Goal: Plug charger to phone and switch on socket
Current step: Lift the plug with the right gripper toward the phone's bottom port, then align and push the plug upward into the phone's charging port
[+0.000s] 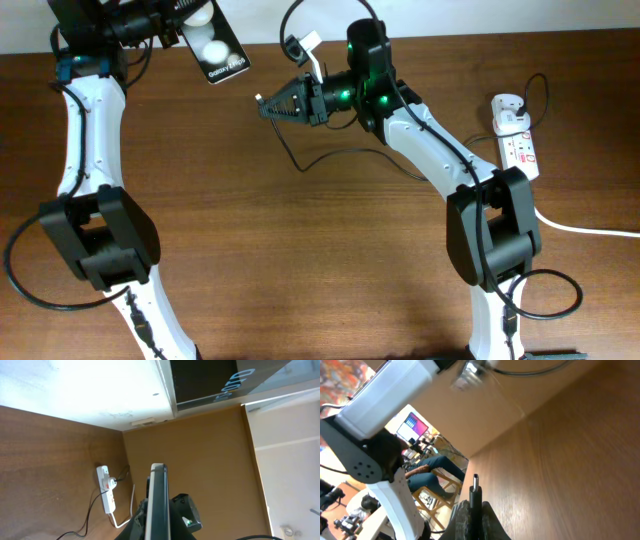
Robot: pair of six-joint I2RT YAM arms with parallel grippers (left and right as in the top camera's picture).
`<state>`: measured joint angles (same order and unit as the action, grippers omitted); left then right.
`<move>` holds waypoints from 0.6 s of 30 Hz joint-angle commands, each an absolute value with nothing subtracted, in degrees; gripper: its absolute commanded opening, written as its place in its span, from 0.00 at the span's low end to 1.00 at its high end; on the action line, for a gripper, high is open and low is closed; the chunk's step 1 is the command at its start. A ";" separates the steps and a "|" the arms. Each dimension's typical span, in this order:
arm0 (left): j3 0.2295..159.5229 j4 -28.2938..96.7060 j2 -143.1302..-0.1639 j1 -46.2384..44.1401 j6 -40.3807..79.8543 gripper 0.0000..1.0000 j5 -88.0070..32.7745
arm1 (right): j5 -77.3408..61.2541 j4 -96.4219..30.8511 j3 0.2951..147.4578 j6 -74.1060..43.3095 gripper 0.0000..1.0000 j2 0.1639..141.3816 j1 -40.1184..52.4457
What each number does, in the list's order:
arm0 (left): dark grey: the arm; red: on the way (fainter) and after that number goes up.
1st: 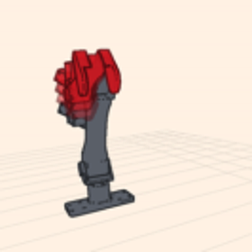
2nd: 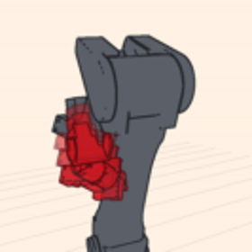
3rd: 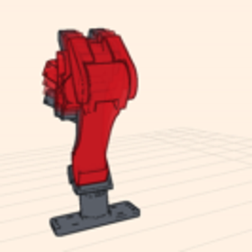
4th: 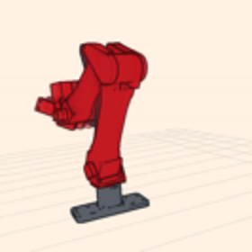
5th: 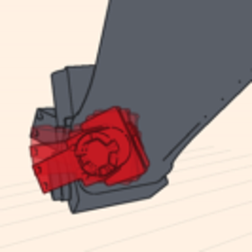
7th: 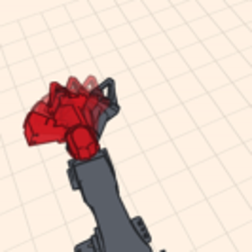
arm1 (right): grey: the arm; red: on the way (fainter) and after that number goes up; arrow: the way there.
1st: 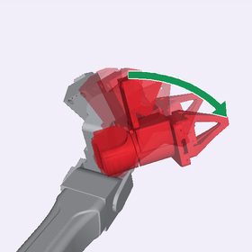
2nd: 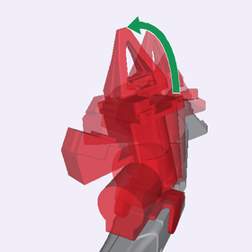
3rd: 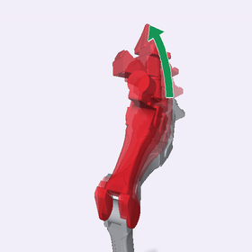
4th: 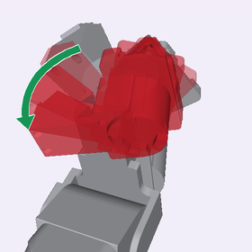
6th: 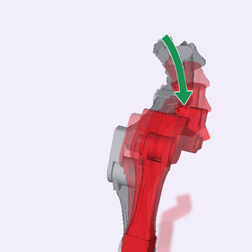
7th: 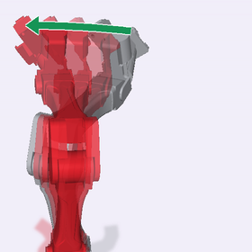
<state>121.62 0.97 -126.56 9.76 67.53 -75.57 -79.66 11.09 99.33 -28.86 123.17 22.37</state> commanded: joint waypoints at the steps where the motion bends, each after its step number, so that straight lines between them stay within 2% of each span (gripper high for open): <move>1: 122.63 0.47 -126.52 9.23 65.69 0.00 -75.16 | -81.47 16.25 100.03 -35.88 0.04 123.92 22.55; 3: 122.63 0.47 -126.52 7.97 65.69 0.00 -74.81 | -80.38 18.61 100.03 -39.64 0.04 123.92 22.52; 10: 122.63 0.49 -126.54 6.13 63.26 0.00 -73.67 | -80.36 19.62 100.03 -40.23 0.04 123.92 22.52; 13: 122.63 0.51 -126.54 6.13 63.11 0.00 -73.67 | -80.36 26.72 100.03 -45.56 0.04 123.92 22.52; 18: 122.63 1.13 -126.54 6.13 63.57 0.00 -73.65 | -80.27 26.59 100.03 -45.54 0.04 123.92 22.52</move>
